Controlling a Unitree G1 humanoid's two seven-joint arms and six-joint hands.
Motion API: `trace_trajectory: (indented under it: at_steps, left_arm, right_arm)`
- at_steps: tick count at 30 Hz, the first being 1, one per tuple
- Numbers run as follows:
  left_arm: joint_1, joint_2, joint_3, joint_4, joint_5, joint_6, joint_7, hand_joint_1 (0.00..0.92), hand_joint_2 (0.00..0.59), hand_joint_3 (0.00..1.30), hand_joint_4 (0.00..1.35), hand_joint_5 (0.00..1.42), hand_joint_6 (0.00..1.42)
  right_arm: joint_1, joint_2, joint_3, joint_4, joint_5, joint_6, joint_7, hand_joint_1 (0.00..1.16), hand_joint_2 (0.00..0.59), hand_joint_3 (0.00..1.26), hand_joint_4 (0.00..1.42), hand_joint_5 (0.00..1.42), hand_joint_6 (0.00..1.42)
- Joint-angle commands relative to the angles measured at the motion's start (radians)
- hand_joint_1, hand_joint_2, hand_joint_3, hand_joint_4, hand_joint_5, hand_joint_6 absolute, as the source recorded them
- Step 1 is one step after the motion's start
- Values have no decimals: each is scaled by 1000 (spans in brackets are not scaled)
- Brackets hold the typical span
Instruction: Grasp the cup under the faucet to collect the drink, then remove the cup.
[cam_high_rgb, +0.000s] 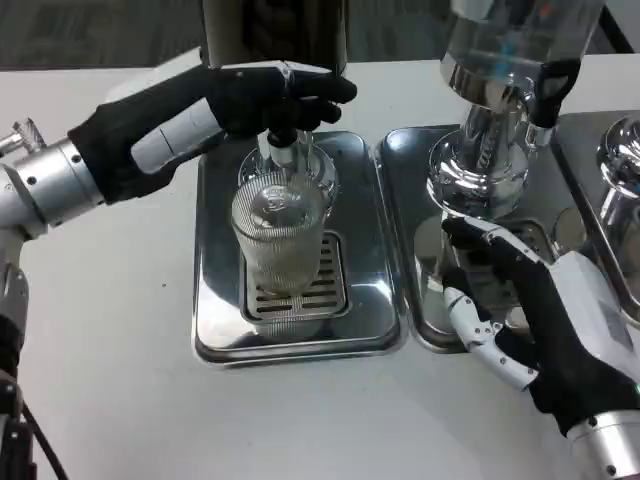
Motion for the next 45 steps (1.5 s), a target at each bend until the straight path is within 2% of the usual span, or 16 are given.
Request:
trace_trajectory:
  at_steps: [1,16,24,38,42,45]
  left_arm:
    - [37,7,-29,-13,33,-28,-10,0,35,263,150,174,165]
    - [62,13,-58,-41,45,-102,35,0,39,251,148,168,168]
    - [72,23,-79,-54,73,-146,77,0,39,243,144,155,169]
    - [81,35,-113,-60,87,-186,119,0,38,242,138,148,169]
    - [85,37,-116,-60,92,-194,126,0,41,242,138,145,169]
    - [90,36,-117,-63,94,-197,130,0,42,242,138,143,169]
  right_arm:
    - [-14,-2,-14,-9,28,13,22,379,448,253,247,276,287]
    - [-89,3,-23,-7,143,67,131,340,391,210,196,246,249]
    - [-136,5,-28,0,223,118,197,363,334,179,152,210,228]
    - [-200,-4,-29,13,298,174,267,381,304,127,88,149,166]
    - [-225,-11,-21,19,305,185,292,427,269,76,44,90,132]
    - [-244,-12,-17,27,305,194,305,447,264,65,32,78,120]
